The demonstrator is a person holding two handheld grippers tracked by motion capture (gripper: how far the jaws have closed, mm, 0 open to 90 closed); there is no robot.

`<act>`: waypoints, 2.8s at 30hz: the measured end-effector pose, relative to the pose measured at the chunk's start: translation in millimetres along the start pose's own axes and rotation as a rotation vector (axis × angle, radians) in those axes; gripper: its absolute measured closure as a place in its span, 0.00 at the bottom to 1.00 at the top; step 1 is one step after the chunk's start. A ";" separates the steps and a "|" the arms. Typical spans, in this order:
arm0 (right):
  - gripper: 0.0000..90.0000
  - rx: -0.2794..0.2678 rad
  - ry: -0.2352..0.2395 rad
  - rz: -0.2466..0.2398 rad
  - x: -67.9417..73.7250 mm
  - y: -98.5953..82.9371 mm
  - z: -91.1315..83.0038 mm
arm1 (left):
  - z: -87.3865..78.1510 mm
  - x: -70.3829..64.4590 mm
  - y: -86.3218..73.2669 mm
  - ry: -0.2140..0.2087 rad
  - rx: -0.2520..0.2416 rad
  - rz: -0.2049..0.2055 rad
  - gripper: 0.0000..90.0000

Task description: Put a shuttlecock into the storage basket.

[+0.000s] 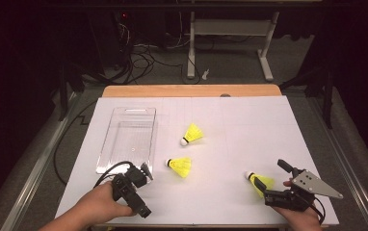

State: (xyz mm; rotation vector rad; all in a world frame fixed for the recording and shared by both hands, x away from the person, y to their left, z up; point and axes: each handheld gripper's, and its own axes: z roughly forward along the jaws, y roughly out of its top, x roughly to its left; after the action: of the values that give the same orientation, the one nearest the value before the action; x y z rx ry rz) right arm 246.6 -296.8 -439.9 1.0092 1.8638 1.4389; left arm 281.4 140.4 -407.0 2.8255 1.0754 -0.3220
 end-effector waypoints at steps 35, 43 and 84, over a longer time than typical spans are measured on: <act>0.03 -0.002 0.004 0.016 -2.9 0.0 -0.7 | -17.9 -33.9 68.3 0.006 -0.035 0.187 0.01; 0.03 -0.007 0.004 0.020 -3.7 0.1 -1.6 | -24.1 -30.1 81.3 0.045 -0.071 0.216 0.01; 0.04 -0.005 0.015 0.014 -3.1 0.5 -0.3 | -17.7 -8.9 158.8 0.206 -0.078 0.108 0.48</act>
State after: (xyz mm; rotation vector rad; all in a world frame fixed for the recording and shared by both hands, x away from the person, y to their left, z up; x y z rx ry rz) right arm 248.2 -299.4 -439.4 1.0137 1.8667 1.4627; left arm 383.7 19.3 -384.6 2.8803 0.9407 0.0213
